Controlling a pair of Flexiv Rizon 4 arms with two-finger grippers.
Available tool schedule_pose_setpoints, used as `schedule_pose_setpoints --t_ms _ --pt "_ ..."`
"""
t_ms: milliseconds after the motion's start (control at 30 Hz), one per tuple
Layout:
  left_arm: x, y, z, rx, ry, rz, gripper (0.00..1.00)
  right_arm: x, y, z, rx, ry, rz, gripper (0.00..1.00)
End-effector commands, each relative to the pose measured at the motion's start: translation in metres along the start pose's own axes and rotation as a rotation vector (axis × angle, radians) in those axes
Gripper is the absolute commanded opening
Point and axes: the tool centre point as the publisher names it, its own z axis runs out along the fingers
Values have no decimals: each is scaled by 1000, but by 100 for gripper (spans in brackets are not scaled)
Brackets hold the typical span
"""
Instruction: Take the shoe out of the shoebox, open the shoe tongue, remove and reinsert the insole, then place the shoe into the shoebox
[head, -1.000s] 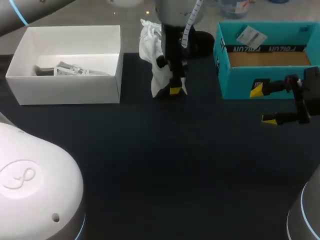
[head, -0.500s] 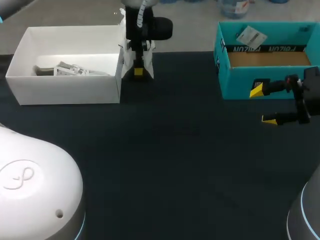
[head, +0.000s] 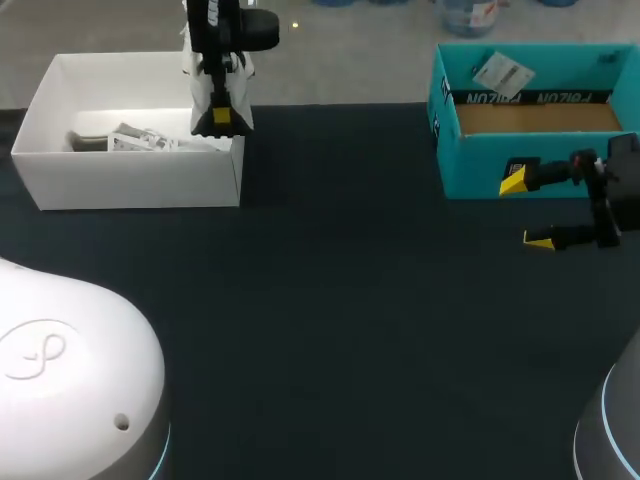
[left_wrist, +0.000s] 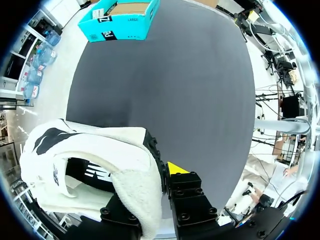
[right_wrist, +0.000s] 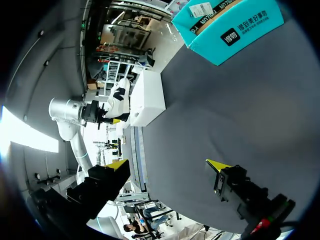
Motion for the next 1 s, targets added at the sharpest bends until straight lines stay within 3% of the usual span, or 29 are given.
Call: schedule_pose_setpoints --t_ms 33,367,533,1000 --pt "-23 24 -4 24 29 18 0 0 -1 1 -1 -3 2 100" --pt "-67 67 0 -92 14 73 0 0 -1 1 -1 -3 2 100" --pt "-81 85 1 -98 8 86 0 0 -1 1 -1 -3 2 100" --pt "-85 87 -2 -71 21 55 0 0 -1 1 -1 -3 2 100"
